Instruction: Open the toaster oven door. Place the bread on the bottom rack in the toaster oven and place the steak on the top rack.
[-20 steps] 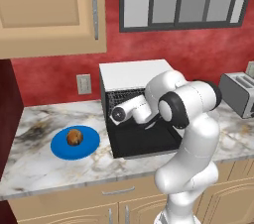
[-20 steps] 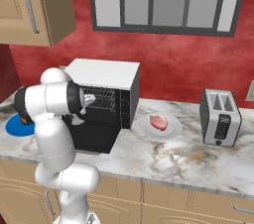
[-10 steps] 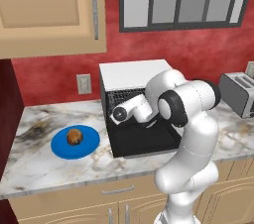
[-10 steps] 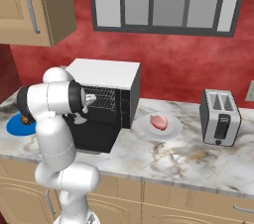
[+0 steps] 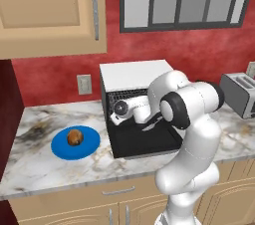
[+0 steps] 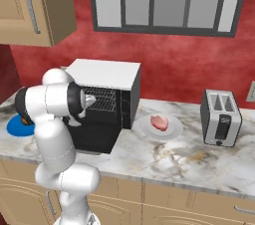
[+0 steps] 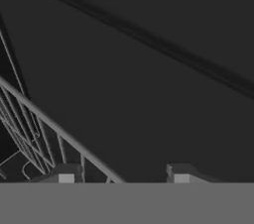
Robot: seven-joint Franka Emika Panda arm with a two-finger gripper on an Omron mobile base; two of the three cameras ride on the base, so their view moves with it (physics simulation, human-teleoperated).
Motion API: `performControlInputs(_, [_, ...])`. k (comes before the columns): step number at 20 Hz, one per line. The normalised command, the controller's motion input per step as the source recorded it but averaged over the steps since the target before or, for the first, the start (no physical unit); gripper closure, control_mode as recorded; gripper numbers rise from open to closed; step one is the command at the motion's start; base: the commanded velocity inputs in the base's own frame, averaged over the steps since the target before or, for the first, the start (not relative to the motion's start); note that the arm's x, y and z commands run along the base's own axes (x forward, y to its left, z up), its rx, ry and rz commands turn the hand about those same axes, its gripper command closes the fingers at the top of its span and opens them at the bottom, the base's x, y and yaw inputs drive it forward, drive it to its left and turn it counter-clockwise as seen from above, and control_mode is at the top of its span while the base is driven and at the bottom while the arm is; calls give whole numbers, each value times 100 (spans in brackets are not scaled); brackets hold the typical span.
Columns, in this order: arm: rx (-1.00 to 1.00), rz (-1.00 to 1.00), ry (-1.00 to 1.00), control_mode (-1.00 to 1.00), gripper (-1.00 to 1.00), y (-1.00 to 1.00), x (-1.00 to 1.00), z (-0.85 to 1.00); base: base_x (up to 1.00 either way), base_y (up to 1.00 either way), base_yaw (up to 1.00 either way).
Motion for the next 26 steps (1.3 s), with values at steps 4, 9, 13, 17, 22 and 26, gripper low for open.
performControlInputs(4, [7, 4, 24, -100, 100, 16, -35, -24, 0, 0, 0])
performControlInputs(9, [6, 5, 20, -100, 100, 20, -58, -26, 0, 0, 0])
performControlInputs(13, [6, 5, 17, -100, 100, 18, -71, -27, 0, 0, 0])
performControlInputs(17, [6, 4, 18, -100, 100, 15, -88, -24, 0, 0, 0])
performControlInputs(22, [3, 1, 18, -100, 100, 14, -96, -8, 0, 0, 0])
performControlInputs(26, [0, 0, 20, -100, 100, 13, -94, 0, 0, 0, 0])
